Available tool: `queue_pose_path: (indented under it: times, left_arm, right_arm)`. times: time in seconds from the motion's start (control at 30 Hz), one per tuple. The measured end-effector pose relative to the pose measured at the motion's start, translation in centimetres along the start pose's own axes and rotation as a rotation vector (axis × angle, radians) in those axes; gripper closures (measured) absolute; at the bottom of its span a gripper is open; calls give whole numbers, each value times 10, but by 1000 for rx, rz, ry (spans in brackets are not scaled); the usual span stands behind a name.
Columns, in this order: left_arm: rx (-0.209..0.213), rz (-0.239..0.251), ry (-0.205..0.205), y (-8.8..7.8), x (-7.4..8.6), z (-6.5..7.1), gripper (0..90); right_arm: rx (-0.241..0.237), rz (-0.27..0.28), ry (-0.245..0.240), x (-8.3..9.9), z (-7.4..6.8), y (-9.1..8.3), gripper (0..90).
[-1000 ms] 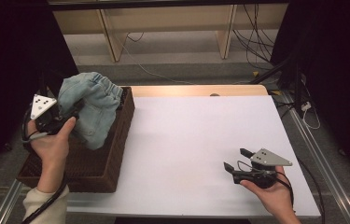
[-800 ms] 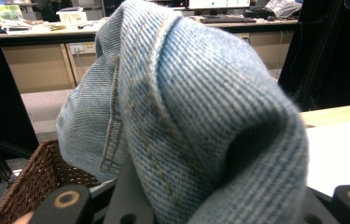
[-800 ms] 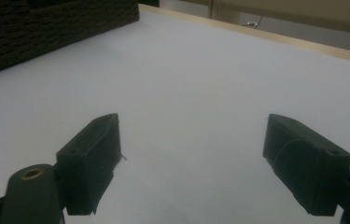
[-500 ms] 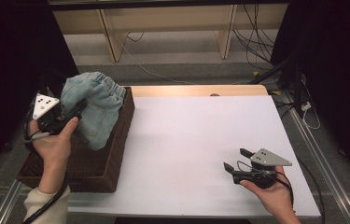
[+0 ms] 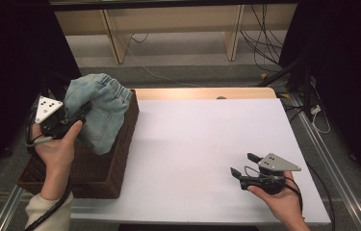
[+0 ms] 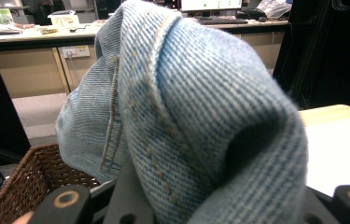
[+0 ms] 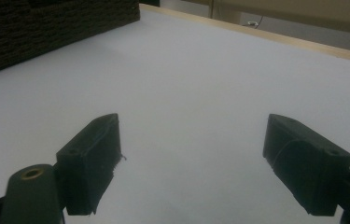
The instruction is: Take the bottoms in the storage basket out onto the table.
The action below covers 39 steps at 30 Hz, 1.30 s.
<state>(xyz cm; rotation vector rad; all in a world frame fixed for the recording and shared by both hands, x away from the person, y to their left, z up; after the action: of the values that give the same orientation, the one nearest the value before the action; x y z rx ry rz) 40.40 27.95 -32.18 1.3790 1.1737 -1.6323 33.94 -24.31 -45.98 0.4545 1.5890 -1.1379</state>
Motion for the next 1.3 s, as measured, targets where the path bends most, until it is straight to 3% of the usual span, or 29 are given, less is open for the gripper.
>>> queue_pose_path:
  times: [1.3]
  left_arm:
    - [56, 9, 19, 2, -5, 20, 721]
  right_arm:
    - [-4, 3, -1, 0, 0, 0, 201]
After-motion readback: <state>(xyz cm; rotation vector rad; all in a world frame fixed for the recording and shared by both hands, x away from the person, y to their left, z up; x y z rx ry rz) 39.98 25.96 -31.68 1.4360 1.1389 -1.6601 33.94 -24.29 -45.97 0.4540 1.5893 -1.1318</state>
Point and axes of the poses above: each handheld gripper's, and its own axes: y roughly forward along the jaws, x roughly out of its underside, z roughly to its right, the point moved 2 cm from there along y, roughly forward along the jaws, and after that the axes turned 6 degrees about x, right-handed, at the moved point
